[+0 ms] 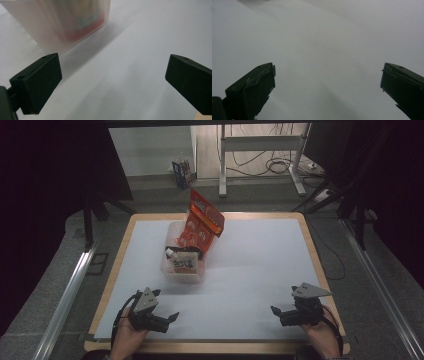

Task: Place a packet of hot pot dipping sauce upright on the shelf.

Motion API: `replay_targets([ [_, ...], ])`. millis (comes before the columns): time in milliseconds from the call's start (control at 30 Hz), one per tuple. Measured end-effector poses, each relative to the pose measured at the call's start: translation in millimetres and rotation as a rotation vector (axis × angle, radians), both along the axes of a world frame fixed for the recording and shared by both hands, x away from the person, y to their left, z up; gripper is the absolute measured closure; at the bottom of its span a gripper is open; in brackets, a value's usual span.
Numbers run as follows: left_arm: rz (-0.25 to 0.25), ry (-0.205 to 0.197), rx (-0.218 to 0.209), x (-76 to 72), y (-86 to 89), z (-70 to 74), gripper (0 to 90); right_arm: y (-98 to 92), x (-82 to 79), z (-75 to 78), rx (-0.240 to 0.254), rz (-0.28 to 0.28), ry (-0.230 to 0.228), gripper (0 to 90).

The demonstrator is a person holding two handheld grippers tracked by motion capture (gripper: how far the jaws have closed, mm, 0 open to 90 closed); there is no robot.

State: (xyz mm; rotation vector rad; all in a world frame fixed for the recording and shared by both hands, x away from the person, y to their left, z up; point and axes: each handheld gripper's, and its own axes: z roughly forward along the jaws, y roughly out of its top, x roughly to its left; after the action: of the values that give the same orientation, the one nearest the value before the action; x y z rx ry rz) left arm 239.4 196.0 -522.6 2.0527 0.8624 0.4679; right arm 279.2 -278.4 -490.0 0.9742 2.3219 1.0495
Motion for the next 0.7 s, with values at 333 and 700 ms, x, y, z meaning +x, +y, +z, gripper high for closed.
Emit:
replay_targets([
  [333,-0.001,0.001,0.004,0.0,-0.2,-0.2,0.7,-12.7,-0.1,-6.2,-0.012,-0.035,0.014,0.0],
  [700,-0.004,0.005,0.018,0.1,-1.6,-1.2,0.5,-19.3,3.0,-12.8,-0.004,-0.05,0.052,0.0],
])
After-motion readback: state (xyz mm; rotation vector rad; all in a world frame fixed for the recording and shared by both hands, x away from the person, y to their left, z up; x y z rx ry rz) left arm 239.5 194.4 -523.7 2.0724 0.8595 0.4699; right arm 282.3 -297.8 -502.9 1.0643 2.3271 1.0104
